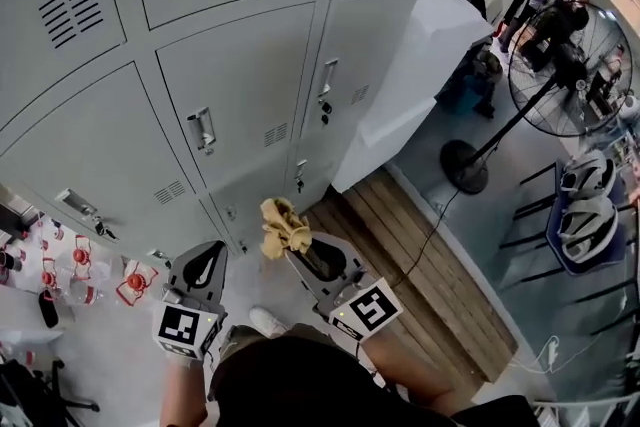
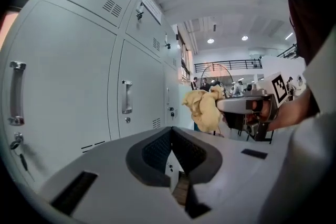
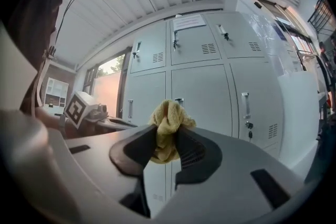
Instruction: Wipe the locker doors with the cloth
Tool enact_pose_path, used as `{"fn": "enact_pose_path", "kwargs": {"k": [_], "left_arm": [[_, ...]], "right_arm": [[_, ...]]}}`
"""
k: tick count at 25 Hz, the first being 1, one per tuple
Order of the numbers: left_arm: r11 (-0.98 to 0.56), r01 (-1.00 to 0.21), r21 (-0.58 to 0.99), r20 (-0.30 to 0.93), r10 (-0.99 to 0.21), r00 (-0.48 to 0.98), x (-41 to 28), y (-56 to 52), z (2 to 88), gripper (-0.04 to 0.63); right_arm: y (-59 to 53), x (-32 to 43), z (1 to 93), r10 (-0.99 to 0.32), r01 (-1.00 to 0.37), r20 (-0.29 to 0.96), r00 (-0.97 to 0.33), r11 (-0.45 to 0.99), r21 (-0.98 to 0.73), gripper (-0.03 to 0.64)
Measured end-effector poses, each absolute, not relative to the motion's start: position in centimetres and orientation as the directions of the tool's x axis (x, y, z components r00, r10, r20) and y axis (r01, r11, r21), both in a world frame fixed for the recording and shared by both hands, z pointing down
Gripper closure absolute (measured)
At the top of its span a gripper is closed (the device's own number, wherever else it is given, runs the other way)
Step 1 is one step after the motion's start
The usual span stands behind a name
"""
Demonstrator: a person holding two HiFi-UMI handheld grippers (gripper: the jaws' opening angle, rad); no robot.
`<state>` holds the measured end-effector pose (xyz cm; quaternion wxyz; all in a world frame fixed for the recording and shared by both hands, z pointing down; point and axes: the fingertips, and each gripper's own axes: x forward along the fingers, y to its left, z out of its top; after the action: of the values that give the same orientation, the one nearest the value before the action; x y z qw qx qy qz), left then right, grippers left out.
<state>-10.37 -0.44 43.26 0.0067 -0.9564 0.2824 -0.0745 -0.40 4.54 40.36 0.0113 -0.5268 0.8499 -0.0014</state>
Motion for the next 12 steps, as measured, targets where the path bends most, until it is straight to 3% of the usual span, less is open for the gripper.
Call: {"fn": "enact_pose_path", "kwargs": {"k": [12], "left_arm": [[-0.785, -0.613, -0.084, 0.119, -0.619, 0.776, -11.8, -7.4, 40.7, 0.587]], "right_arm": [[-7.4, -2.6, 32.7, -0.82, -0.835, -0.162, -0.549, 0.547, 0.063, 0.497]]}}
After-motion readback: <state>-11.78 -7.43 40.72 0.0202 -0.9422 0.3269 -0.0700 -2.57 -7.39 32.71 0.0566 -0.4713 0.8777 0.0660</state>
